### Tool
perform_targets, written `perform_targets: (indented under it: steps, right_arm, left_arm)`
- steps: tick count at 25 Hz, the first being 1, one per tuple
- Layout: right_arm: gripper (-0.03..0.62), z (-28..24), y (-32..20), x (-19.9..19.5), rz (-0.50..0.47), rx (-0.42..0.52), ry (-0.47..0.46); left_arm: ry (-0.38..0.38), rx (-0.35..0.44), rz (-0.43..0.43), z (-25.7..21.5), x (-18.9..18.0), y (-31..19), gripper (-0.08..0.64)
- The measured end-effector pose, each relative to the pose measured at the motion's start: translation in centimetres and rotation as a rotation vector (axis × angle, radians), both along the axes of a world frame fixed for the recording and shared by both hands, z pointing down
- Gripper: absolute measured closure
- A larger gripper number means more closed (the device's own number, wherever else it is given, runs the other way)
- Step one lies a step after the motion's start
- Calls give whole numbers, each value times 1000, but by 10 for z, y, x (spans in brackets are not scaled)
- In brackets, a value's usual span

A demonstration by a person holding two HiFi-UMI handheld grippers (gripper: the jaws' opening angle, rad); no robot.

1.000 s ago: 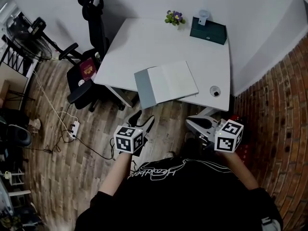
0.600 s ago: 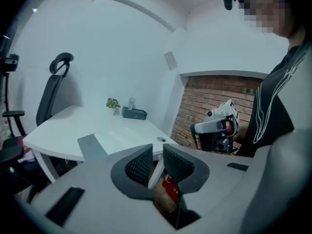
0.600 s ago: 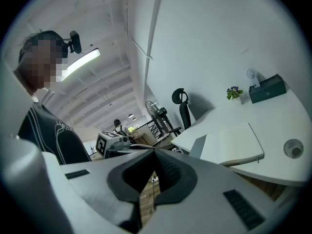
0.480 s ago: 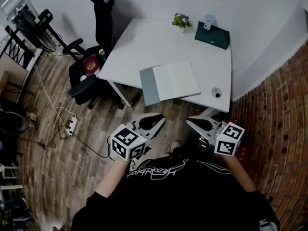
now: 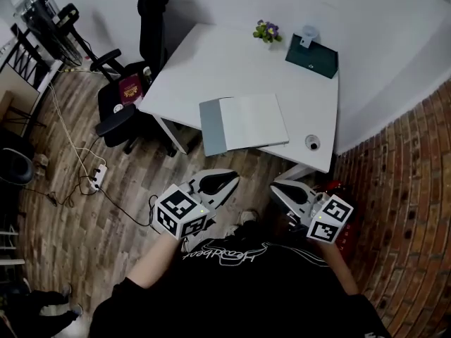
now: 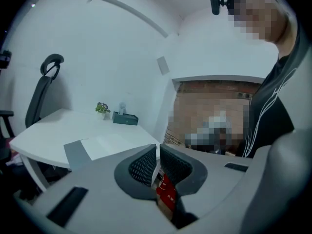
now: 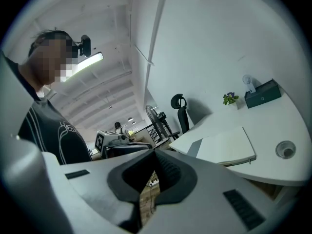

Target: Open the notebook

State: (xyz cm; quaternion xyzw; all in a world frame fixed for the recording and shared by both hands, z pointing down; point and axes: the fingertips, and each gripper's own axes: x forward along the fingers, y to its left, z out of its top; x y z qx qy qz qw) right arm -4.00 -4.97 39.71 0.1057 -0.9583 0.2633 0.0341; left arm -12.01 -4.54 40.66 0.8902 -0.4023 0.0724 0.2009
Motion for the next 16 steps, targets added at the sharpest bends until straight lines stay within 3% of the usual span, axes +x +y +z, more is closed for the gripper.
perform_targets:
  steps: [4,16]
  right_arm:
    - [590,4,-3,7,7,-7,8]
    - [589,13,-35,14,14,-32,2]
  left_arm:
    - [34,-32,-35,6,-1,-8,512]
    - [8,-69,-54,17,4,-35,512]
